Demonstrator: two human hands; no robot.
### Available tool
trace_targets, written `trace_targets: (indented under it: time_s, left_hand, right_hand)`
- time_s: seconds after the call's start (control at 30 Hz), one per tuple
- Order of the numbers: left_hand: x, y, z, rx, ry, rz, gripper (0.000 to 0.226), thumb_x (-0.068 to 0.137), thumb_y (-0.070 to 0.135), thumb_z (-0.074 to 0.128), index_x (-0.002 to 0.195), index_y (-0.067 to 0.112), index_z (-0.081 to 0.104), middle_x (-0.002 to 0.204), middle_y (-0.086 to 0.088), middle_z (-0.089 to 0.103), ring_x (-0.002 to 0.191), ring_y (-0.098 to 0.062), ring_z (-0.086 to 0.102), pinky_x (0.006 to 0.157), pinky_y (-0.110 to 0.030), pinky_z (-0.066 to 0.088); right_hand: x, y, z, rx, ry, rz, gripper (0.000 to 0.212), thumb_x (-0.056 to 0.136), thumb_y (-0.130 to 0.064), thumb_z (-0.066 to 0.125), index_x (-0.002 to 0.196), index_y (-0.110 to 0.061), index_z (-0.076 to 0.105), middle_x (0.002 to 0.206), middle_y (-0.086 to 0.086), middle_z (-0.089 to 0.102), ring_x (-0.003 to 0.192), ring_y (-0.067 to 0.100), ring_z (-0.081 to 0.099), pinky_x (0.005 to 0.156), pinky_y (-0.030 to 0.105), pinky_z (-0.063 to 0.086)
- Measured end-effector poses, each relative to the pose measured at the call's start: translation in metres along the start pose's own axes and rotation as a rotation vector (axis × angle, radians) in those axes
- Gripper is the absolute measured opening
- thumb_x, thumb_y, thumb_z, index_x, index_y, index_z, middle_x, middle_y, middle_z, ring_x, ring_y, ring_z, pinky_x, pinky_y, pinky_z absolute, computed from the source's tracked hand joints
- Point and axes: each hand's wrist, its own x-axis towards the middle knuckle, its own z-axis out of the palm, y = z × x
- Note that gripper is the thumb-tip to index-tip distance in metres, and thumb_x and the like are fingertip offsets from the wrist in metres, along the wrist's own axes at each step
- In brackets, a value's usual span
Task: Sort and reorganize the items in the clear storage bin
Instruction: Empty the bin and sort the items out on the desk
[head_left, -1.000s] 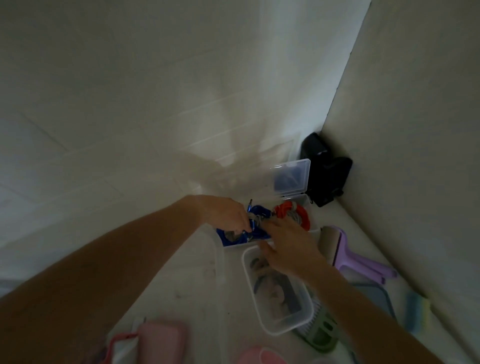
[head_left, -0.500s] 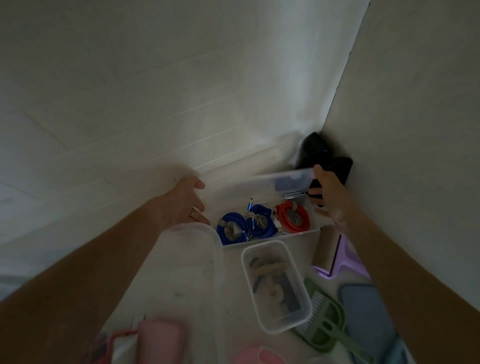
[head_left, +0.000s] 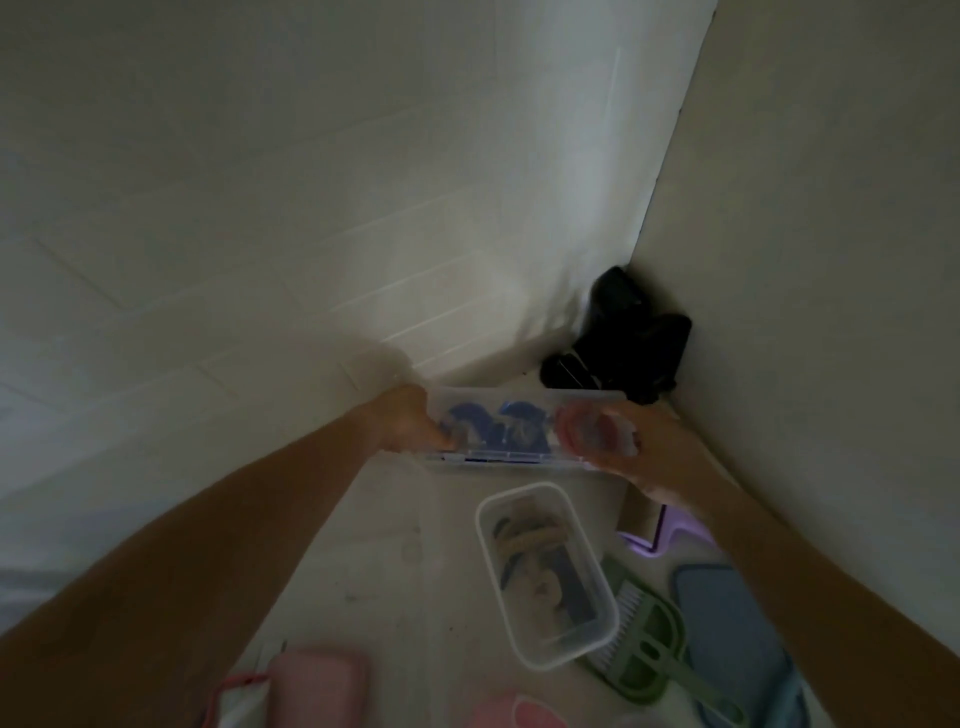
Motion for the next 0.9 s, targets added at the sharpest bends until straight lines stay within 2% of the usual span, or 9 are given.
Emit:
trace_targets:
  time_s: [0.1,0.27,0.4,0.5,0.6,0.7,0.77,0.83,0.9]
  left_hand:
    - [0.001,0.003,0.004,0.153,0.043,0.027,0.038,0.081,0.042,0.075,0.094,0.008,0.065,0.105,-0.014,0.072,0.09,-0.022,0.067,0.071,-0.028,0.047]
    - [0.001,0.007,0.002,0.34,0.033,0.046,0.06,0.085,0.048,0.071,0.124,0.003,0.059,0.124,-0.014,0.064,0.11,-0.027,0.062,0.088,-0.031,0.048]
    - [0.007,0.007,-0.001,0.531,0.006,0.12,0.062,0.083,0.056,0.07,0.117,0.005,0.061,0.114,-0.013,0.069,0.103,-0.025,0.067,0.079,-0.028,0.048]
    - [0.01,0.005,-0.005,0.743,0.032,0.2,0.068,0.08,0.067,0.065,0.111,0.006,0.061,0.109,-0.012,0.069,0.1,-0.027,0.065,0.081,-0.032,0.05]
    - [0.011,0.007,-0.011,0.999,0.218,0.391,0.072,0.075,0.075,0.061,0.109,0.011,0.062,0.103,-0.009,0.068,0.093,-0.027,0.066,0.076,-0.031,0.049]
    - [0.024,0.003,-0.003,0.977,0.307,0.764,0.067,0.077,0.063,0.062,0.127,0.022,0.047,0.115,-0.005,0.061,0.095,-0.025,0.066,0.075,-0.033,0.054]
    - [0.033,-0.001,0.003,0.916,0.182,0.876,0.078,0.083,0.054,0.061,0.148,0.024,0.03,0.136,-0.008,0.046,0.12,-0.025,0.053,0.093,-0.039,0.052]
    - [0.042,-0.004,0.007,0.985,0.132,0.874,0.084,0.091,0.059,0.051,0.157,0.022,0.016,0.153,-0.017,0.03,0.141,-0.032,0.031,0.115,-0.043,0.032]
    - [0.049,-0.005,0.007,0.971,0.167,0.908,0.085,0.09,0.066,0.049,0.157,0.022,0.021,0.152,-0.02,0.033,0.139,-0.036,0.033,0.115,-0.044,0.031]
  right_hand:
    - [0.001,-0.002,0.003,-0.145,0.021,0.004,0.083,0.048,-0.078,0.062,0.115,-0.03,0.067,0.096,0.003,0.069,0.089,0.023,0.065,0.078,0.037,0.054]
    - [0.01,0.006,0.004,-0.283,-0.031,0.002,0.067,0.066,-0.045,0.085,0.124,-0.024,0.062,0.109,0.008,0.068,0.105,0.029,0.06,0.086,0.034,0.048]
    - [0.023,0.007,0.001,-0.359,-0.091,0.029,0.083,0.055,-0.059,0.083,0.127,-0.029,0.053,0.119,0.006,0.059,0.114,0.025,0.056,0.091,0.032,0.048]
    - [0.029,0.004,0.001,-0.443,-0.166,-0.031,0.091,0.059,-0.059,0.08,0.139,-0.039,0.04,0.148,0.0,0.038,0.139,0.022,0.036,0.105,0.035,0.042]
    - [0.033,-0.001,0.0,-0.548,-0.224,-0.065,0.088,0.064,-0.067,0.072,0.141,-0.049,0.033,0.154,-0.003,0.031,0.134,0.023,0.045,0.103,0.039,0.045]
    - [0.035,-0.011,-0.004,-0.67,-0.213,-0.11,0.078,0.067,-0.068,0.067,0.136,-0.046,0.039,0.141,-0.001,0.044,0.118,0.032,0.051,0.098,0.044,0.046]
    - [0.033,-0.016,-0.004,-0.742,-0.207,-0.162,0.077,0.072,-0.062,0.069,0.14,-0.039,0.041,0.142,0.0,0.043,0.122,0.032,0.046,0.101,0.04,0.044]
    - [0.033,-0.015,-0.004,-0.714,-0.222,-0.182,0.084,0.07,-0.054,0.076,0.143,-0.033,0.041,0.147,0.003,0.039,0.13,0.029,0.04,0.105,0.038,0.041]
    - [0.036,-0.016,-0.004,-0.69,-0.227,-0.185,0.084,0.066,-0.052,0.081,0.139,-0.031,0.047,0.139,0.006,0.045,0.123,0.029,0.046,0.101,0.041,0.044]
